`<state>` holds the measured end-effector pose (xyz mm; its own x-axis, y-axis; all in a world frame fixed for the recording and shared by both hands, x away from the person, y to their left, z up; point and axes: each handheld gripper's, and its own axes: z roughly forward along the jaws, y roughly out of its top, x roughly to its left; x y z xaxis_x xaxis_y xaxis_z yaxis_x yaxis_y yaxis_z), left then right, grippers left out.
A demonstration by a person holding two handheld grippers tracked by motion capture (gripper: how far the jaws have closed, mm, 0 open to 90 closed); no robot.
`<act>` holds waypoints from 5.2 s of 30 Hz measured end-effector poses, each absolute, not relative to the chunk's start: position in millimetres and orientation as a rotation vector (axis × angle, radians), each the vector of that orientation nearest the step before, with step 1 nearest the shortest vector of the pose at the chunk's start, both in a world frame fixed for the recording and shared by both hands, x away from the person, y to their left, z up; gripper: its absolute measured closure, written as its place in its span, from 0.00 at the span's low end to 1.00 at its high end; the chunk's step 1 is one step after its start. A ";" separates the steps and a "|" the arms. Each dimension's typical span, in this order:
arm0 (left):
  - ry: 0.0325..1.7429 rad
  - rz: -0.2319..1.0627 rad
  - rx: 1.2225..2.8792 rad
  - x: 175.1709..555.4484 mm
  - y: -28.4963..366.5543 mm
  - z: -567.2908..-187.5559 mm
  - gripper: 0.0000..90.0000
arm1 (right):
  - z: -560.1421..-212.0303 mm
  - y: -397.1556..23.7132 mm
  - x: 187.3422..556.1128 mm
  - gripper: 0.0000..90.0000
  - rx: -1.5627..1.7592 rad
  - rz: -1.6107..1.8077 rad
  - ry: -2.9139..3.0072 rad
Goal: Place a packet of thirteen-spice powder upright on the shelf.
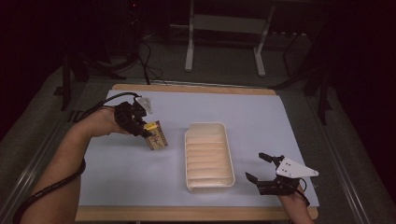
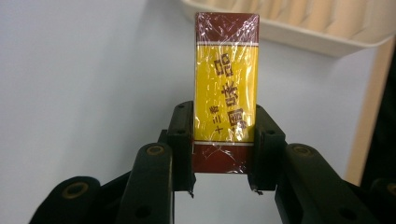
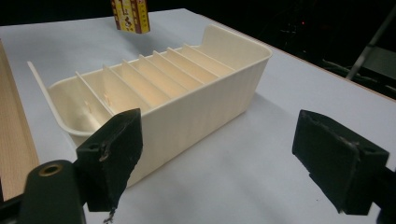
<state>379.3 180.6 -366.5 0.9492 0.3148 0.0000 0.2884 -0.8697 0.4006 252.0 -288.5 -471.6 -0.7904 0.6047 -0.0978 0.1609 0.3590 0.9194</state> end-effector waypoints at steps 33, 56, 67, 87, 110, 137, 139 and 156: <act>0.301 0.077 2.558 371.1 112.3 -327.4 0.75 | -470.4 -287.2 252.0 0.18 0.657 1.425 2.201; 0.183 0.113 2.473 381.2 75.7 -345.9 0.75 | -472.6 -286.8 252.7 0.18 0.656 1.423 2.216; 0.183 0.083 2.461 390.0 72.1 -367.3 0.75 | -474.0 -286.8 253.4 0.18 0.652 1.424 2.222; 0.137 0.074 2.602 397.5 54.1 -397.8 0.75 | -474.5 -287.4 253.3 0.18 0.648 1.426 2.230; 0.092 0.075 2.710 402.0 27.4 -416.1 0.75 | -474.7 -288.0 252.8 0.18 0.650 1.433 2.234; 0.185 0.133 2.665 396.8 49.4 -383.0 0.63 | -472.9 -287.6 252.3 0.18 0.649 1.439 2.227; 0.199 0.142 2.650 396.0 54.8 -377.3 0.63 | -472.9 -287.5 252.5 0.18 0.647 1.438 2.226; 0.400 0.221 2.548 387.3 101.9 -347.9 0.38 | -471.9 -287.2 251.8 0.18 0.649 1.433 2.222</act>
